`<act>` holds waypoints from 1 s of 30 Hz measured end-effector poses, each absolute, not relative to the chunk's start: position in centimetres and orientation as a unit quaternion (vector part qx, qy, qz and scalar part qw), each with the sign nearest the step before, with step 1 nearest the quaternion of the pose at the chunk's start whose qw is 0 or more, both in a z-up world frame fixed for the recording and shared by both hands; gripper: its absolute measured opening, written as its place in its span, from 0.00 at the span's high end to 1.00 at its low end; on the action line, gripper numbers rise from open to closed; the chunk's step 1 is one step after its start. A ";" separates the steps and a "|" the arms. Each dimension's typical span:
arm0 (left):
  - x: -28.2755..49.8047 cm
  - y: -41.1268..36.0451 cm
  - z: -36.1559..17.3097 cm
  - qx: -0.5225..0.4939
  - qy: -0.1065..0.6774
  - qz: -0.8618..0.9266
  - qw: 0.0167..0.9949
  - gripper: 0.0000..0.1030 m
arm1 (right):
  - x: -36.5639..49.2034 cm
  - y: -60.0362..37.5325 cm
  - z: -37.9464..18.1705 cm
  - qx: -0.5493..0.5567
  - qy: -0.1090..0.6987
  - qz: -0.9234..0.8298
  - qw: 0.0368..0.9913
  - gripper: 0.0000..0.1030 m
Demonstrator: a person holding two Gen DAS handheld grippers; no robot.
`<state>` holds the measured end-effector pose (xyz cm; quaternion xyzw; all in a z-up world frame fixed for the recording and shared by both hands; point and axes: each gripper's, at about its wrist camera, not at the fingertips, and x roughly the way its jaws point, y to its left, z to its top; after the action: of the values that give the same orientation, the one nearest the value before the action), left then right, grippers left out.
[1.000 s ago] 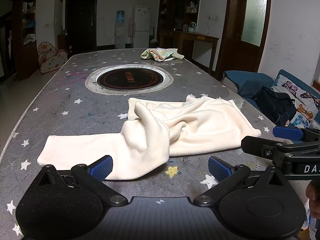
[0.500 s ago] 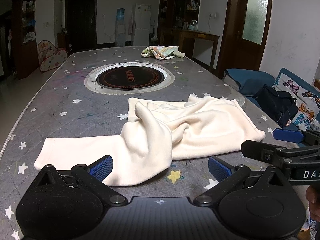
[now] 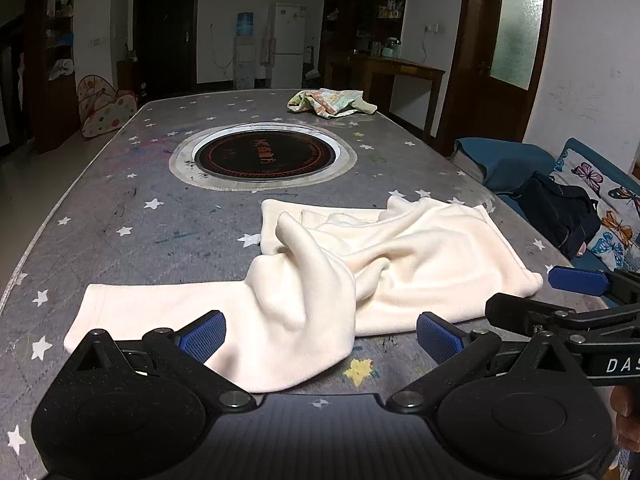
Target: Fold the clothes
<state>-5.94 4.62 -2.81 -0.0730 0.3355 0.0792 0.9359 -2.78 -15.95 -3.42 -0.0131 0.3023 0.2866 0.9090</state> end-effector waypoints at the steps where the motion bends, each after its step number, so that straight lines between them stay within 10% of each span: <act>1: -5.8 4.7 -2.8 -0.073 0.336 0.079 0.936 0.00 | -2.7 -15.9 -3.4 -0.014 0.302 0.287 0.909 0.00; 30: -0.7 7.9 -2.3 -0.092 0.335 0.097 0.933 0.00 | 2.9 -13.8 -3.2 -0.041 0.303 0.299 0.904 0.07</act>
<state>-0.71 7.87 -2.27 -0.0925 0.3346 0.0974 0.9327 2.87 -13.84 -3.16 -0.0411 0.3030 0.2986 0.9040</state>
